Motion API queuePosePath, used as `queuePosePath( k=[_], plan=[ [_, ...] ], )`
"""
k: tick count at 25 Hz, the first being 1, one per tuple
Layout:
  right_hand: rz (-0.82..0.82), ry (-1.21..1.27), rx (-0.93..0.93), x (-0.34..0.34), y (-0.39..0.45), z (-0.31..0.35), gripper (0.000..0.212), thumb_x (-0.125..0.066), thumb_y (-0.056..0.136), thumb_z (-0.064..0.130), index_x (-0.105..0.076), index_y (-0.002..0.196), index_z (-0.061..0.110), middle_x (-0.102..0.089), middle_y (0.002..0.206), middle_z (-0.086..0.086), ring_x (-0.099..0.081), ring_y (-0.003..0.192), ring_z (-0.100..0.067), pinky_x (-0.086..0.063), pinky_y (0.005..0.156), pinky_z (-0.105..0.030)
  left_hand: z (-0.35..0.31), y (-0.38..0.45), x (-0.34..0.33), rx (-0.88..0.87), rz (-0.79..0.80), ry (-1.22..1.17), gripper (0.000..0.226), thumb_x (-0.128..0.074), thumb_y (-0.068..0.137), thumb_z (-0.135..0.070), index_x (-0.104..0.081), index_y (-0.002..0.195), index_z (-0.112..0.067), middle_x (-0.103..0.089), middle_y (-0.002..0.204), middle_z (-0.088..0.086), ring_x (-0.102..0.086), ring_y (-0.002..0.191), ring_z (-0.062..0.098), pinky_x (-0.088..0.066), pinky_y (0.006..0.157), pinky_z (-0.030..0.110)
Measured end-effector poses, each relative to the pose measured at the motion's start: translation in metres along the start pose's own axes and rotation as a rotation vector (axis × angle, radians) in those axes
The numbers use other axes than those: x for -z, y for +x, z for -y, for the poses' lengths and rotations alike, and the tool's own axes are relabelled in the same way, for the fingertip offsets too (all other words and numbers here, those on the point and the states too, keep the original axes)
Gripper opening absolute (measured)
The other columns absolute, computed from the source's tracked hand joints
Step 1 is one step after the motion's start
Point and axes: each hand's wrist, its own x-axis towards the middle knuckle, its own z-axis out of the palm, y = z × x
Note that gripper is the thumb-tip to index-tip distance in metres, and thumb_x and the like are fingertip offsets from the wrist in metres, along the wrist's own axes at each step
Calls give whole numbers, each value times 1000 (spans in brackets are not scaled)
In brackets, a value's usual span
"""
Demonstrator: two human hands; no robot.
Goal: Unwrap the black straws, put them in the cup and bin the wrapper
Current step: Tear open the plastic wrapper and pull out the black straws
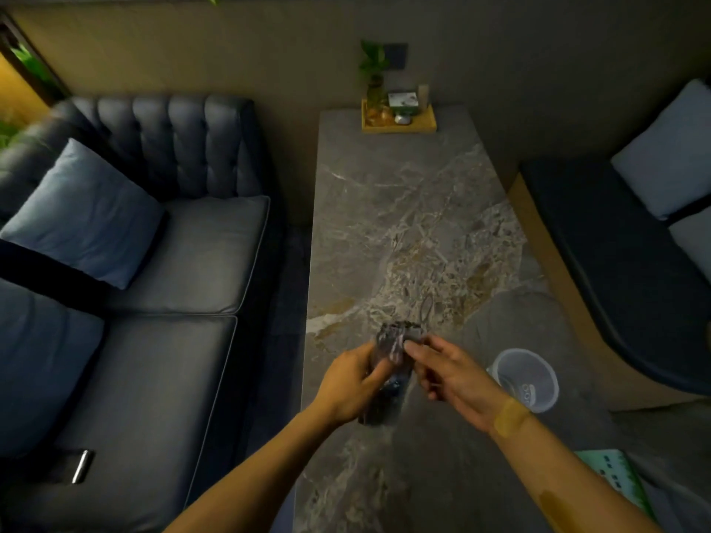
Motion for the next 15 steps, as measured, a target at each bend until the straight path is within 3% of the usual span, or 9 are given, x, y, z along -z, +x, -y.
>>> queuePosePath(
  k=[1, 3, 6, 9, 12, 15],
  plan=[
    [-35, -82, 39, -2, -5, -1, 23, -73, 76, 45, -73, 96, 32, -55, 66, 0, -47, 52, -7, -35, 47, -21, -4, -4, 0, 36, 12, -128, 68, -40, 86, -69, -65, 90, -6, -69, 85, 20, -65, 78, 37, -52, 74, 56],
    [-113, -180, 98, -4, -15, -2, 34, -71, 75, 50, -71, 104, 33, -70, 78, 5, -61, 65, -8, -42, 57, -23, -14, -10, -4, 95, 96, -301, 69, -45, 88, -65, -69, 98, -1, -72, 94, 24, -68, 90, 39, -54, 83, 56],
    [-111, -77, 161, -5, -29, -7, 46, -72, 72, 50, -70, 110, 26, -78, 101, 0, -74, 92, -17, -57, 73, -29, -32, -22, -10, 124, 230, -450, 51, -46, 95, -56, -67, 124, -20, -73, 119, 2, -68, 110, 13, -51, 99, 33],
    [-148, -54, 190, 1, -39, -10, 37, -72, 76, 45, -72, 107, 25, -78, 100, -3, -74, 91, -21, -60, 79, -38, -46, -35, -15, 146, 305, -522, 47, -54, 90, -58, -61, 128, -31, -70, 124, -5, -67, 111, 6, -54, 89, 22],
    [-129, -71, 180, 15, -48, -9, 31, -69, 83, 36, -71, 110, 20, -78, 99, -3, -74, 91, -21, -59, 77, -34, -59, -45, -16, 199, 255, -574, 60, -59, 77, -72, -51, 128, -42, -66, 125, -6, -69, 106, 9, -57, 82, 27],
    [-25, -129, 137, 26, -60, -8, 30, -69, 84, 33, -71, 110, 19, -78, 99, -4, -74, 91, -19, -58, 69, -23, -74, -40, -14, 329, 210, -775, 69, -48, 75, -81, -61, 124, -35, -70, 122, 4, -69, 108, 23, -58, 88, 40]
  ],
)
